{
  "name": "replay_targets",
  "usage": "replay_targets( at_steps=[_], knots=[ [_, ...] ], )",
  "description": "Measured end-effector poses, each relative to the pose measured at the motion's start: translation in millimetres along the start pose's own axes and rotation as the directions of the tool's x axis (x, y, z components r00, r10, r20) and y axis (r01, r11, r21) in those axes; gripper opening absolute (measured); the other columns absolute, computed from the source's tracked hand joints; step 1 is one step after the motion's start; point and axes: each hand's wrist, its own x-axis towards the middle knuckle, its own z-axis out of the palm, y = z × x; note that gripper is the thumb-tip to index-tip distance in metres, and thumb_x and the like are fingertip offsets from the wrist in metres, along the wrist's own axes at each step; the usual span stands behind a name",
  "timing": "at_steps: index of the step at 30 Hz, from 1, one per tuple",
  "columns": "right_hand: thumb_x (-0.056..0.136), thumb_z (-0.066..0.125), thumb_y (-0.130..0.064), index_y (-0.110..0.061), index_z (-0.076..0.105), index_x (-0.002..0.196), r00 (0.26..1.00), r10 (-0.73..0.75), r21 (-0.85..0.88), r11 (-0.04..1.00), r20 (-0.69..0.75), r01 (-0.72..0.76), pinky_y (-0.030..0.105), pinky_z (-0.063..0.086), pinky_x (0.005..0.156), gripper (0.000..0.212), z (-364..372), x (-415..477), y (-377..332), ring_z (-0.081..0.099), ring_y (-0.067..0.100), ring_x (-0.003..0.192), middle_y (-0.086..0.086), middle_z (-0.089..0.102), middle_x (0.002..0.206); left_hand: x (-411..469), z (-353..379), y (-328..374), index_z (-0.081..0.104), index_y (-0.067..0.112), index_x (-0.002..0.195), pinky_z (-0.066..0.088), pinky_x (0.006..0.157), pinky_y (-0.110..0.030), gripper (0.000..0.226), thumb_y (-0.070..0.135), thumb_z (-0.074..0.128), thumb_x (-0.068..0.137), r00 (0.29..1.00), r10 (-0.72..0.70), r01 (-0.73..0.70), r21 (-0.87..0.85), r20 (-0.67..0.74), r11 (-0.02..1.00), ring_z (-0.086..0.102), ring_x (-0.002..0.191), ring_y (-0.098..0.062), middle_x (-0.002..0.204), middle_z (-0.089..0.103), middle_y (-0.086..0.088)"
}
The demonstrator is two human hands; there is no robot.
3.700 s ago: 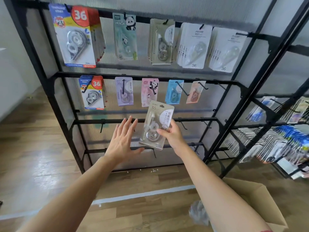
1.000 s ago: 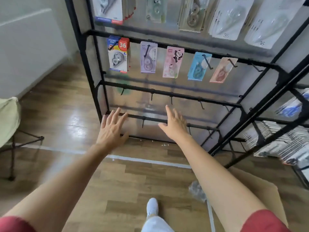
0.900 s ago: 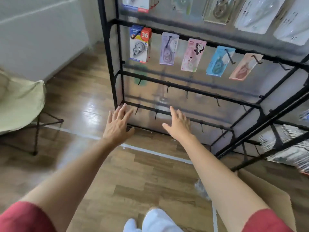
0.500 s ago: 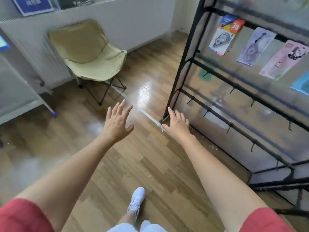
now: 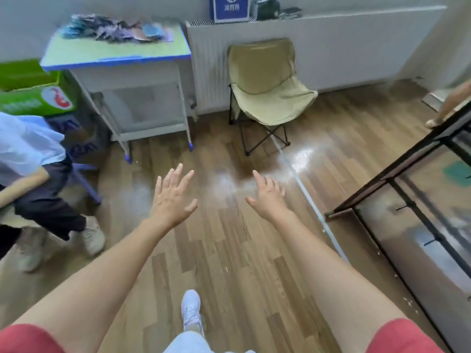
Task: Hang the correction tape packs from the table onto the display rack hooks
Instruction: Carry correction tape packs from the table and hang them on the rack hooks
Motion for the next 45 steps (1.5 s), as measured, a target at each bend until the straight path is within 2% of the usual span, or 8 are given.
replay_targets(
  at_steps=[9,19,28,32,40,45],
  knots=[
    [0.098,0.047,-0.035,-0.027,0.002,0.154,0.998,-0.056,-0.009,0.998,-0.010,0.056,0.046,0.003,0.117,0.072,-9.1,106.2,-130.8,0.004,0.030,0.147,0.010,0.007,0.160,100.2,-53.9,-119.1,0.020,0.022,0.152,-0.003,0.118,-0.042,0.072,0.033,0.057,0.091,0.994,-0.082,0.081,-0.011,-0.078,0.997,0.004,0.148,-0.025,0.161,0.005,-0.007],
    [0.098,0.046,-0.037,-0.027,0.004,0.154,0.985,-0.168,-0.098,0.981,-0.025,0.165,0.051,0.005,0.117,0.071,-45.2,253.9,-219.9,0.003,0.032,0.147,0.012,0.007,0.160,229.0,-79.0,-201.0,0.016,0.023,0.152,-0.003,0.118,-0.041,0.073,0.036,0.054,0.092,0.981,-0.158,0.159,-0.002,-0.111,0.987,0.003,0.148,-0.025,0.161,0.004,-0.006],
    [0.099,0.044,-0.039,-0.025,0.005,0.154,0.950,-0.306,-0.163,0.942,-0.061,0.294,0.050,0.007,0.116,0.069,-118.5,433.2,-300.8,0.006,0.032,0.147,0.011,0.009,0.160,394.6,-122.0,-254.4,0.009,0.026,0.153,-0.004,0.118,-0.041,0.075,0.038,0.053,0.093,0.941,-0.279,0.285,0.006,-0.191,0.959,-0.001,0.148,-0.024,0.161,-0.001,-0.004],
    [0.099,0.045,-0.040,-0.025,0.005,0.154,0.938,-0.343,-0.173,0.928,-0.052,0.329,0.050,0.008,0.116,0.070,-141.9,495.0,-331.6,0.007,0.032,0.147,0.010,0.010,0.160,448.1,-133.0,-271.3,0.008,0.026,0.153,-0.004,0.118,-0.040,0.076,0.037,0.053,0.093,0.936,-0.304,0.311,0.013,-0.177,0.950,-0.001,0.148,-0.024,0.161,-0.002,-0.004],
    [0.098,0.046,-0.039,-0.024,0.008,0.153,0.944,-0.327,-0.195,0.930,-0.045,0.312,0.050,0.014,0.115,0.069,-158.6,617.7,-381.5,0.012,0.032,0.145,0.014,0.013,0.158,571.3,-138.1,-326.9,0.007,0.025,0.153,-0.001,0.118,-0.042,0.076,0.039,0.053,0.093,0.937,-0.319,0.323,0.005,-0.144,0.946,0.001,0.148,-0.027,0.161,-0.003,-0.006],
    [0.096,0.049,-0.037,-0.023,0.010,0.153,0.955,-0.293,-0.170,0.945,-0.049,0.281,0.049,0.017,0.114,0.070,-159.2,707.4,-437.3,0.017,0.032,0.143,0.012,0.019,0.156,657.1,-141.6,-379.4,0.012,0.023,0.153,-0.001,0.118,-0.043,0.076,0.036,0.056,0.092,0.951,-0.275,0.275,-0.022,-0.138,0.961,0.002,0.148,-0.027,0.161,0.002,-0.006]
  ],
)
